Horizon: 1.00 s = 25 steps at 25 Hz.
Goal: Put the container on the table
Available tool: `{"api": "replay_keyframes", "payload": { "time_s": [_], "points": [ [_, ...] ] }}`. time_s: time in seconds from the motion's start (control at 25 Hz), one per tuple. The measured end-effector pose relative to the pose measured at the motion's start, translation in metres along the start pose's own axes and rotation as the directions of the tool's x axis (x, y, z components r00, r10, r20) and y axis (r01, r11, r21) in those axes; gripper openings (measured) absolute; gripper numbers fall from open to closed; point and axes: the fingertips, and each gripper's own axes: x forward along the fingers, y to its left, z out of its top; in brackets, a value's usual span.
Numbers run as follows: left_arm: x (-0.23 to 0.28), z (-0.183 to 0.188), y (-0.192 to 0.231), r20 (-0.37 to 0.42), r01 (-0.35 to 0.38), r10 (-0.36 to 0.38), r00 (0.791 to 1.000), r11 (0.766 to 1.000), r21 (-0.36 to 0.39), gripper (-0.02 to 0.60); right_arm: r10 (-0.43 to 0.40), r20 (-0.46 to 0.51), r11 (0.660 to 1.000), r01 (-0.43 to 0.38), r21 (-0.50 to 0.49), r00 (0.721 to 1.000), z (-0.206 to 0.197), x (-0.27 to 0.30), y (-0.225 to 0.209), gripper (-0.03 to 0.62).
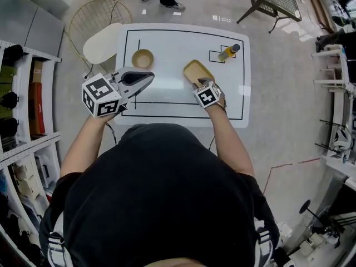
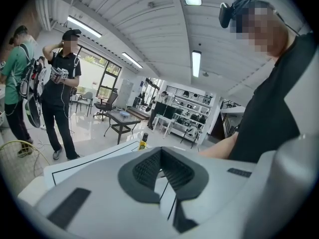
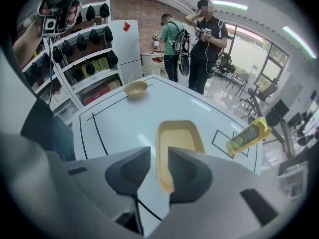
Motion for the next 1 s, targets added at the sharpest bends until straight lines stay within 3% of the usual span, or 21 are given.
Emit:
{"api": "replay_keyframes", "payload": {
  "time_s": [1.0],
  "points": [
    [-0.018,0.009,-0.044,0.054,0.029,-0.032,0.998,0.998,0.056,0.006,-0.113,0.149,0.99,0.098,0.102,0.982,0.014,-0.1,-0.009,0.089]
  ]
}}
